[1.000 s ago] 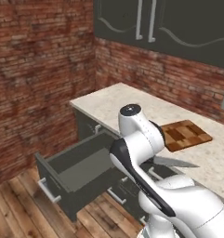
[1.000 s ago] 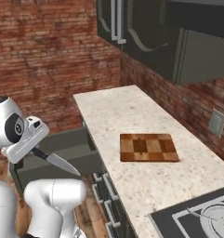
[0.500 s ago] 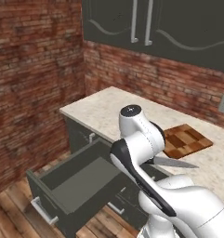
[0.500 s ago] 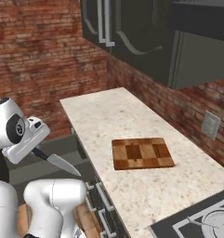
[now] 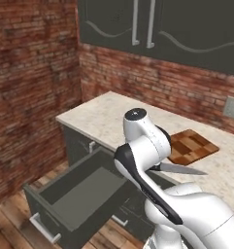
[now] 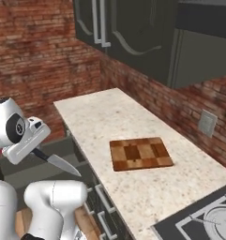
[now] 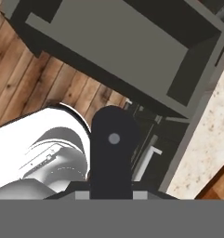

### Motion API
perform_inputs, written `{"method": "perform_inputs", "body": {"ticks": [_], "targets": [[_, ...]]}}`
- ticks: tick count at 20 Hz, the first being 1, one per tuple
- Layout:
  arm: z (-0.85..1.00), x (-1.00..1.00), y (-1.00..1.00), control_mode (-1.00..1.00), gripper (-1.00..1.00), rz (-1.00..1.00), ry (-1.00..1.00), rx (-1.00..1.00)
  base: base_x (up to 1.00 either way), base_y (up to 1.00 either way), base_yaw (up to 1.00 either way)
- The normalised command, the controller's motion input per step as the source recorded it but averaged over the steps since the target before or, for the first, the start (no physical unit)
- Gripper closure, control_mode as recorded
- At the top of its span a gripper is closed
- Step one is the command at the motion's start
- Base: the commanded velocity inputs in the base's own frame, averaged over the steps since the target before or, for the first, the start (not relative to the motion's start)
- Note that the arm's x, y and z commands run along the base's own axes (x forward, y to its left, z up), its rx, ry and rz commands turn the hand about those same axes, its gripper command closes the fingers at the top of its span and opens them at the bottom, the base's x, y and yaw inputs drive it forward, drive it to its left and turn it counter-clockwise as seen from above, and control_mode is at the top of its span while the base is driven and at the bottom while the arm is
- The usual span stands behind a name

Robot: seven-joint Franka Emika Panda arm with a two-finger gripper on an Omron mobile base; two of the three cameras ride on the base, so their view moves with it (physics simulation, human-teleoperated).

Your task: Pick up the knife from the drawer and place it on the cutting board. Then place the meat from the plate to the cutting board.

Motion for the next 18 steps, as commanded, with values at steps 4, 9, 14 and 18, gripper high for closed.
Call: {"method": "perform_inputs", "body": {"ticks": [4, 9, 14, 18], "targets": [[0.0, 0.0, 0.0, 1.0, 1.0, 0.0, 0.0, 0.0, 0.27, -0.86, -0.38], [0.0, 0.0, 0.0, 1.0, 1.0, 0.0, 0.0, 0.0, 0.11, -0.49, -0.61], [0.0, 0.0, 0.0, 1.0, 1.0, 0.0, 0.0, 0.0, 0.0, -0.62, -0.48], [0.0, 0.0, 0.0, 1.0, 1.0, 0.0, 0.0, 0.0, 0.0, -0.66, -0.31]]}}
